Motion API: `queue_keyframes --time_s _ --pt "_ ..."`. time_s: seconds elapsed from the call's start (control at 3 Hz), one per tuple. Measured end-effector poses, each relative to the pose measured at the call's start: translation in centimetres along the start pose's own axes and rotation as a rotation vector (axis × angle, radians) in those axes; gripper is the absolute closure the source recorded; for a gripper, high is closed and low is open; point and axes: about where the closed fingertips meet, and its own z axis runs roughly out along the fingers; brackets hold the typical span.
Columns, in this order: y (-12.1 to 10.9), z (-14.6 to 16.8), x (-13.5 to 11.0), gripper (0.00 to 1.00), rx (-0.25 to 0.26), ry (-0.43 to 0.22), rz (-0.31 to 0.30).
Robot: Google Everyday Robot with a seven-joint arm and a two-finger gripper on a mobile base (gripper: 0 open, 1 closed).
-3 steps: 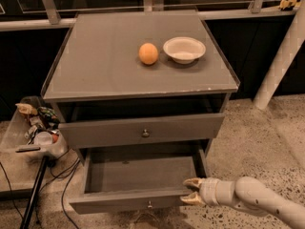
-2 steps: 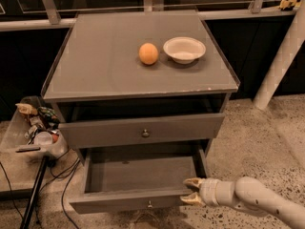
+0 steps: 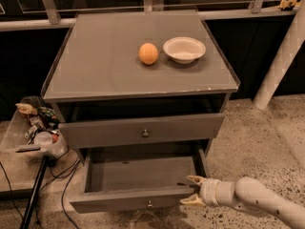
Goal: Open middle drawer
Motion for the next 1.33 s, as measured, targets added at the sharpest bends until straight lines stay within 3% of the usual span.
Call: queue_keyframes --time_s 0.33,0.67,1.0,1.33 --pt "0.0 0.0 0.0 0.67 0.0 0.0 0.0" --pt "1.7 -0.9 0.9 0.9 -0.012 0.003 -0.004" --pt "1.9 -1.0 0.8 1.0 -0.015 0.003 -0.007" --pt "4.4 -1.3 0.0 1.0 -0.042 -0.024 -0.039"
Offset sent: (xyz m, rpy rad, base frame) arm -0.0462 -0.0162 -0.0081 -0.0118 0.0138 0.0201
